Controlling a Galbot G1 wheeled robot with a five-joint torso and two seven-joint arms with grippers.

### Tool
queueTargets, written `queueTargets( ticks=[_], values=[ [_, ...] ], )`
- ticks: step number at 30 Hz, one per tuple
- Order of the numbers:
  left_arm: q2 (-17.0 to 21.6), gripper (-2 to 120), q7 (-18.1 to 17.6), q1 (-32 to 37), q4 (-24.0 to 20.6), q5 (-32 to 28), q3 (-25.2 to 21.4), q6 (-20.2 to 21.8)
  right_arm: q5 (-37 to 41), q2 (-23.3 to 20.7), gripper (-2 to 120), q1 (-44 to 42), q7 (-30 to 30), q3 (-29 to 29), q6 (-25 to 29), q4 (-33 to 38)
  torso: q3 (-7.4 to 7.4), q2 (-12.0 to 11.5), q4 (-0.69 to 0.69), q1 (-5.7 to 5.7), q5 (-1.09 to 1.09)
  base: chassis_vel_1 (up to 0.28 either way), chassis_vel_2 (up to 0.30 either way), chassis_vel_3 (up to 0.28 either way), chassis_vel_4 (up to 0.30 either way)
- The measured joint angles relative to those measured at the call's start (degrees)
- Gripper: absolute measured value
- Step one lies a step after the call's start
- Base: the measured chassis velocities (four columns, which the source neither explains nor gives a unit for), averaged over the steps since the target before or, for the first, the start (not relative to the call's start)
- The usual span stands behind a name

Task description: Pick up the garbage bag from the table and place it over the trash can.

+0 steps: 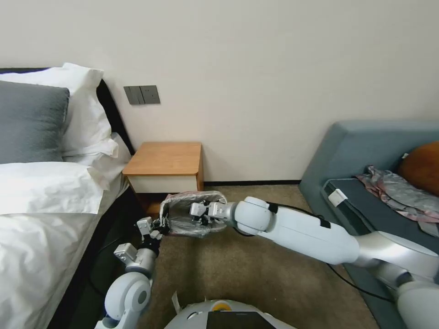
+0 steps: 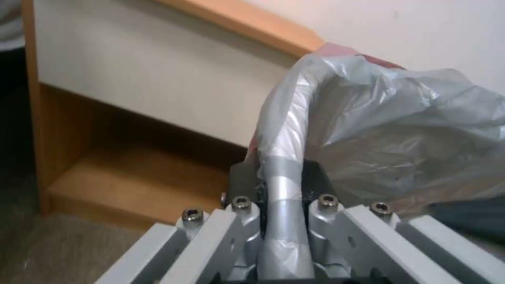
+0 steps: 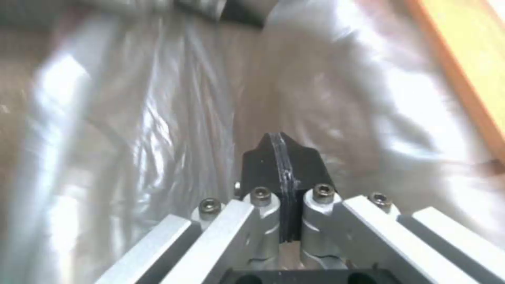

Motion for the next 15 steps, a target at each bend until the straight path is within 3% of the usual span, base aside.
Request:
queueTargets(
  ticks=[6, 8, 13, 15],
  values=[
    [0.34, 5, -2.25, -0.37, 1.11, -3.04, 0.20, 1.36, 10.55, -4.25, 0, -4.41, 5.60, 7.25, 3.58, 5.18, 0.00, 0.00, 0.01, 0.00, 0.00, 0.000, 0.000, 0.000, 0.000],
    [0.51, 5, -3.06, -0.34, 1.32, -3.81, 0.70, 2.11, 13.73, -7.81, 0, -11.13, 11.03, 12.42, 10.71, 7.61, -0.01, 0.00, 0.00, 0.00, 0.01, 0.000, 0.000, 0.000, 0.000],
    [0.67, 5, -5.20, 1.17, 0.99, -4.45, 1.19, 3.54, 11.29, -11.60, 2, -21.50, 17.61, 20.62, 17.26, 9.45, -0.01, 0.00, -0.06, 0.00, 0.00, 0.000, 0.000, 0.000, 0.000],
    [0.38, 5, -5.90, 3.10, 0.44, -3.38, 1.31, 3.92, 8.71, -11.52, 10, -25.43, 22.16, 22.67, 21.02, 8.74, -0.01, 0.00, -0.02, 0.00, 0.02, 0.000, 0.000, 0.000, 0.000]
  ],
)
